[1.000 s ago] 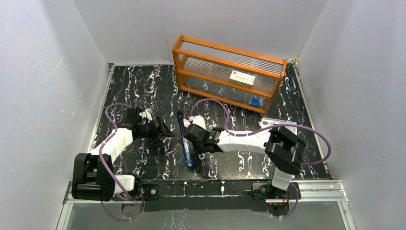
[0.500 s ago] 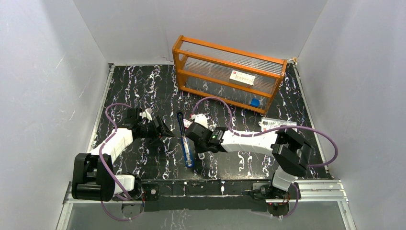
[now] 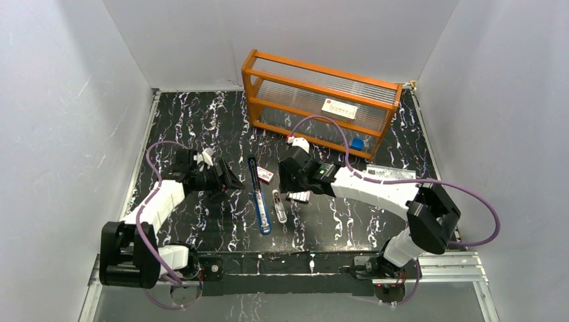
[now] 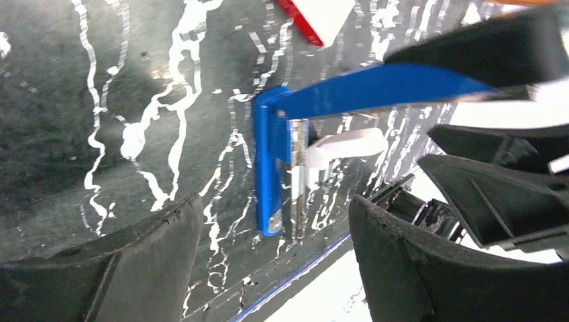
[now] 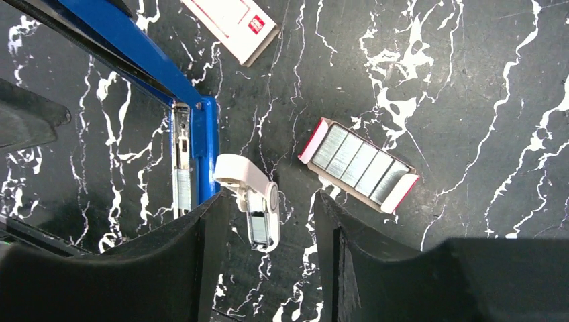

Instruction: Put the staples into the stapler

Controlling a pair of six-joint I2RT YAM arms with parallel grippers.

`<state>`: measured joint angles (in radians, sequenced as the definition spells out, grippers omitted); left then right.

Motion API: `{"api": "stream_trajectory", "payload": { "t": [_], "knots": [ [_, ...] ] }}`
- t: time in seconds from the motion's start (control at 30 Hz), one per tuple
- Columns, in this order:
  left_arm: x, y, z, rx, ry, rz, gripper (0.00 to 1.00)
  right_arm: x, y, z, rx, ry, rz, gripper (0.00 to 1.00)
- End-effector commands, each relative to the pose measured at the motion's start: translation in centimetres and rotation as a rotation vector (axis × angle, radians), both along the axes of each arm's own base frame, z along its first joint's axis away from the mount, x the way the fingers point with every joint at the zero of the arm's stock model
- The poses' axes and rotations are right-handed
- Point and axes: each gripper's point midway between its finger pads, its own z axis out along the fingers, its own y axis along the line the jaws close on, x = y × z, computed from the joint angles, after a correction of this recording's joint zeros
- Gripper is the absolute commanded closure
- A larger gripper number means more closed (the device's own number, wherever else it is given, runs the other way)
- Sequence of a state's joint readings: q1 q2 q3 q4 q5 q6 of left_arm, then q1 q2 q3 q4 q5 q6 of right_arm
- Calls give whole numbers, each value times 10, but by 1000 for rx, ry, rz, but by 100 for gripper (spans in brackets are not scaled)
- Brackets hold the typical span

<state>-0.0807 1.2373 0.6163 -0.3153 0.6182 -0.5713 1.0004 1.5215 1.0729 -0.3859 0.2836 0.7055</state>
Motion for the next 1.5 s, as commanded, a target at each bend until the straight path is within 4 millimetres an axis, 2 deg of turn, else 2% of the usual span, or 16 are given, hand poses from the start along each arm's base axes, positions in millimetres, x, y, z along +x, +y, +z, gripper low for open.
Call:
{"api": "stream_trajectory", "payload": {
  "t": [0.0, 0.2, 0.37, 0.53, 0.67, 1.03, 1.2, 1.47],
  "knots": [
    [8, -14, 54, -74, -192, -97, 24, -2, 4, 19, 2, 0, 50, 39],
    [5, -28, 87, -86, -317, -170, 24, -38, 5, -14, -91, 5, 233, 27],
    [7, -30, 97, -80, -341, -153, 24, -54, 8, -31, -190, 0, 279, 22],
    [1, -43, 110, -125, -369, -214, 25, -64, 14, -58, -245, 24, 351, 29],
    [2, -45, 111, -109, -384, -212, 26, -69, 15, -72, -287, 39, 369, 38],
    [4, -47, 112, -115, -381, -202, 26, -71, 8, -91, -332, 54, 394, 40],
    [5, -48, 113, -118, -382, -198, 26, -70, 1, -92, -338, 29, 404, 45],
    [7, -50, 111, -121, -362, -185, 26, -64, -14, -89, -296, -20, 452, 46]
  ]
}}
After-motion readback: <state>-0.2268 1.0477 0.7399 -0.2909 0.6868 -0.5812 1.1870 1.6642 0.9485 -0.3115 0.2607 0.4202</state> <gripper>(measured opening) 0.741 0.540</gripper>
